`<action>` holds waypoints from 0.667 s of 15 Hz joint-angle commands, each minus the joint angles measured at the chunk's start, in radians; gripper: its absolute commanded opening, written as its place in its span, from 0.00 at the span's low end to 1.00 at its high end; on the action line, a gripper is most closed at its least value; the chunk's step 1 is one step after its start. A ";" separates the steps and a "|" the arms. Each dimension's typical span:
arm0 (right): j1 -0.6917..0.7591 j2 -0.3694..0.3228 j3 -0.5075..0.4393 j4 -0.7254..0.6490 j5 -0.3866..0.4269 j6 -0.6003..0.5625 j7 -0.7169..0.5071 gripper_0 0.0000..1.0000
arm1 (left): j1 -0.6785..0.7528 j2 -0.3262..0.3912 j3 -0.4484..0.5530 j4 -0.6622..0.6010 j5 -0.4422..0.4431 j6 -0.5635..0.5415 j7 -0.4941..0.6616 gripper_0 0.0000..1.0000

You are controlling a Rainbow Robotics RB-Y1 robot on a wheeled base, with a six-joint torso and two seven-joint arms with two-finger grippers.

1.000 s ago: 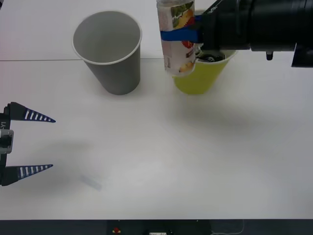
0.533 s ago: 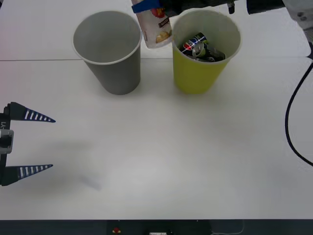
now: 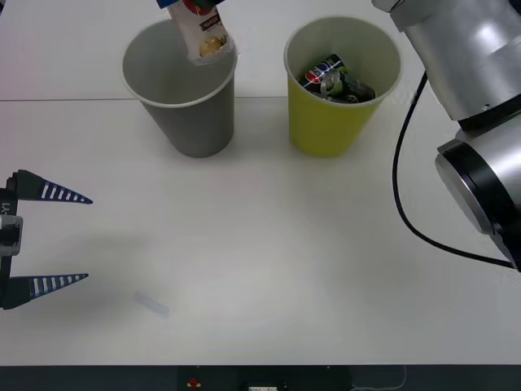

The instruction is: Put the can into the green bin and the plastic bottle into the gray bin

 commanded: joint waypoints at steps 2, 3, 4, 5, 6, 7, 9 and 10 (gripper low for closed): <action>-0.007 0.010 0.084 0.035 0.008 0.125 -0.001 0.00 | 0.000 0.000 0.000 0.000 0.000 0.000 0.000 1.00; -0.007 0.014 0.084 0.036 0.006 0.125 0.001 0.00 | 0.000 0.000 0.000 0.000 0.000 0.000 0.000 1.00; -0.007 0.012 0.084 0.035 0.003 0.126 0.001 0.04 | 0.000 0.000 0.000 0.000 0.000 0.000 0.000 1.00; -0.007 0.014 0.084 0.035 0.001 0.133 0.004 0.34 | 0.000 0.000 0.000 0.000 0.000 0.000 0.000 1.00; -0.007 0.012 0.084 0.035 0.003 0.136 0.005 0.81 | 0.000 0.000 0.000 0.000 0.000 0.000 0.000 1.00; -0.007 0.012 0.084 0.035 0.003 0.139 0.005 1.00 | 0.000 0.000 0.000 0.000 0.000 0.000 0.000 1.00; -0.005 0.012 0.084 0.035 0.001 0.165 0.010 1.00 | 0.000 0.000 0.000 0.000 0.000 0.000 0.000 1.00; -0.005 0.010 0.084 0.035 -0.005 0.168 0.011 1.00 | 0.000 0.000 0.000 0.000 0.000 0.000 0.000 1.00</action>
